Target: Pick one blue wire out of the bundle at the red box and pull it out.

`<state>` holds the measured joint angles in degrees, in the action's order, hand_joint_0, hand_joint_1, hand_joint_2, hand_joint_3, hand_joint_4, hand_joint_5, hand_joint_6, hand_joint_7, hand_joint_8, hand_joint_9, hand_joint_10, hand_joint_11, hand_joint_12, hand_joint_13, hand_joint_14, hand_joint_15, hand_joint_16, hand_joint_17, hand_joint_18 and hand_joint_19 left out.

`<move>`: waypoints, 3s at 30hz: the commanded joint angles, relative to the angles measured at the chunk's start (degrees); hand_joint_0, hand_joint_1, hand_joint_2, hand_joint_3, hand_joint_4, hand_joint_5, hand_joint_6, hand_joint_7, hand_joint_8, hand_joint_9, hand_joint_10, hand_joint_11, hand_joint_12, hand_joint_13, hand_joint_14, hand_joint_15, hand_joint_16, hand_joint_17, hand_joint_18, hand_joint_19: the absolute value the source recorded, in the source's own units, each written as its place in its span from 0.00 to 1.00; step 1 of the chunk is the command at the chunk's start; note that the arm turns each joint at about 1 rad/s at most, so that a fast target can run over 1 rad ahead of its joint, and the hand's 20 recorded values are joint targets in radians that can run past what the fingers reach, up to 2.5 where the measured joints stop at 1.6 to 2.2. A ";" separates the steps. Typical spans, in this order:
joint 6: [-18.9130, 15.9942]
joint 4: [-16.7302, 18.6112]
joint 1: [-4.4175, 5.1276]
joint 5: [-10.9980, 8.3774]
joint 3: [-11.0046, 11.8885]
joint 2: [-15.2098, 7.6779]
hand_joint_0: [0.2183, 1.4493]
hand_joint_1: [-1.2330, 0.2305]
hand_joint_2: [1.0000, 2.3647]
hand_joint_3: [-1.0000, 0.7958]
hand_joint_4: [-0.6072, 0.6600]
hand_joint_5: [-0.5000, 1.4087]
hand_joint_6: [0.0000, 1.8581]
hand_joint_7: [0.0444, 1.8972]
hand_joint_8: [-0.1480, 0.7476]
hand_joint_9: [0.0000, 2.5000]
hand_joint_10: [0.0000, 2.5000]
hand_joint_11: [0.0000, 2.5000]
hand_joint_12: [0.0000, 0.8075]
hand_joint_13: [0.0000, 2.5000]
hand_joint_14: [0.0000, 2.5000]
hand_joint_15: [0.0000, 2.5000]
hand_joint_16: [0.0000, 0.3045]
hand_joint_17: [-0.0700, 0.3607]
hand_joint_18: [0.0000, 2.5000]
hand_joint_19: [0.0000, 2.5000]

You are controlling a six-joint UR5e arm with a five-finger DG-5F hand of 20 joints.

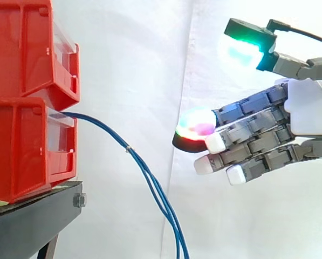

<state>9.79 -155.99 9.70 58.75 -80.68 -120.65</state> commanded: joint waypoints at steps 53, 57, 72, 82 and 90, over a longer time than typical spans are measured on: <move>6.12 14.92 5.24 -5.31 7.73 -13.47 0.27 0.46 0.01 0.32 0.78 0.20 0.27 0.57 0.61 0.34 0.00 0.18 0.60 0.28 0.00 0.12 0.21 0.49 0.29 0.19; 6.12 14.92 5.33 -5.31 8.00 -13.47 0.27 0.46 0.00 0.32 0.78 0.20 0.27 0.57 0.61 0.34 0.00 0.17 0.60 0.28 0.00 0.12 0.21 0.49 0.29 0.19; 5.94 14.92 5.33 -5.23 8.00 -13.47 0.32 0.38 0.01 0.39 0.70 0.20 0.30 0.67 0.60 0.33 0.00 0.18 0.58 0.29 0.00 0.12 0.20 0.48 0.29 0.19; 5.94 14.66 5.15 -5.23 8.96 -13.47 0.33 0.35 0.01 0.45 0.71 0.16 0.43 0.50 0.60 0.33 0.01 0.21 0.59 0.29 0.00 0.13 0.20 0.48 0.30 0.19; 5.86 14.13 5.07 -5.14 9.49 -13.38 0.36 0.34 0.01 0.44 0.71 0.16 0.45 0.44 0.60 0.33 0.01 0.23 0.60 0.30 0.00 0.13 0.20 0.48 0.31 0.19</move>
<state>15.66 -141.77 14.78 53.61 -71.26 -134.07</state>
